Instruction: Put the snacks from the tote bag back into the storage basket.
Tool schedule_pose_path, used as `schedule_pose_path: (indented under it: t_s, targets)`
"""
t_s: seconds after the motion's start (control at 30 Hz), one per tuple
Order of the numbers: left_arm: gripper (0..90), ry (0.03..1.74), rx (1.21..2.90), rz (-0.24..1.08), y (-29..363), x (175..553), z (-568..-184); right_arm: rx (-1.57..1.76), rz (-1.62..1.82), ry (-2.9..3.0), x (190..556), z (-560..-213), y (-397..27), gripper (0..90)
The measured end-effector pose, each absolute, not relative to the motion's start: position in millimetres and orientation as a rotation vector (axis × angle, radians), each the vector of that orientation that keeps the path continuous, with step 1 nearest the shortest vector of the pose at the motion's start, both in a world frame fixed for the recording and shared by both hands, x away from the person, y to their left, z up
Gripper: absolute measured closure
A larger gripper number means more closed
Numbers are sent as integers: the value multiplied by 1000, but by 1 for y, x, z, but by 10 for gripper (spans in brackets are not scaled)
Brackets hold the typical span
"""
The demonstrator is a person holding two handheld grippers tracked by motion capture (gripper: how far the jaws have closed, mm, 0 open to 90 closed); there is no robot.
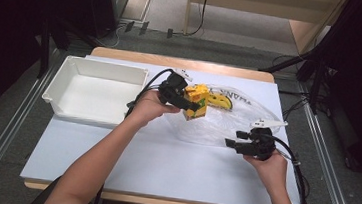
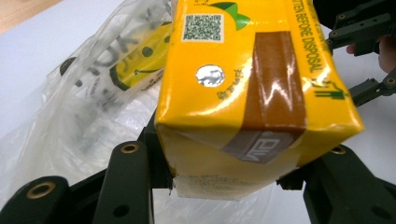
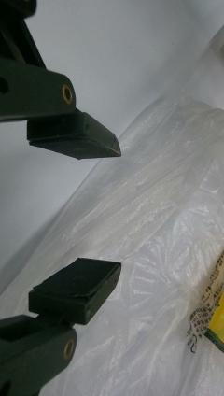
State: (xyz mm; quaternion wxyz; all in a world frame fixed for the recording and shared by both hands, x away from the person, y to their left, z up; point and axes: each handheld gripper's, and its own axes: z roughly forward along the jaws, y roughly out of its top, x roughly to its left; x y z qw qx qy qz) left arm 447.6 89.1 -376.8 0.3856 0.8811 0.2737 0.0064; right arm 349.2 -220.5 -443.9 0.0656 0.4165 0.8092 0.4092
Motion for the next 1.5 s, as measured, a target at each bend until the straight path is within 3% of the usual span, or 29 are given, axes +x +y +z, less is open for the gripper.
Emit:
schedule_pose_path:
  t_s: [1.5]
  targets:
    - [516, 749, 2214, 74, 147, 457, -345, 1218, 1227, 2473, 352, -444, -213, 389]
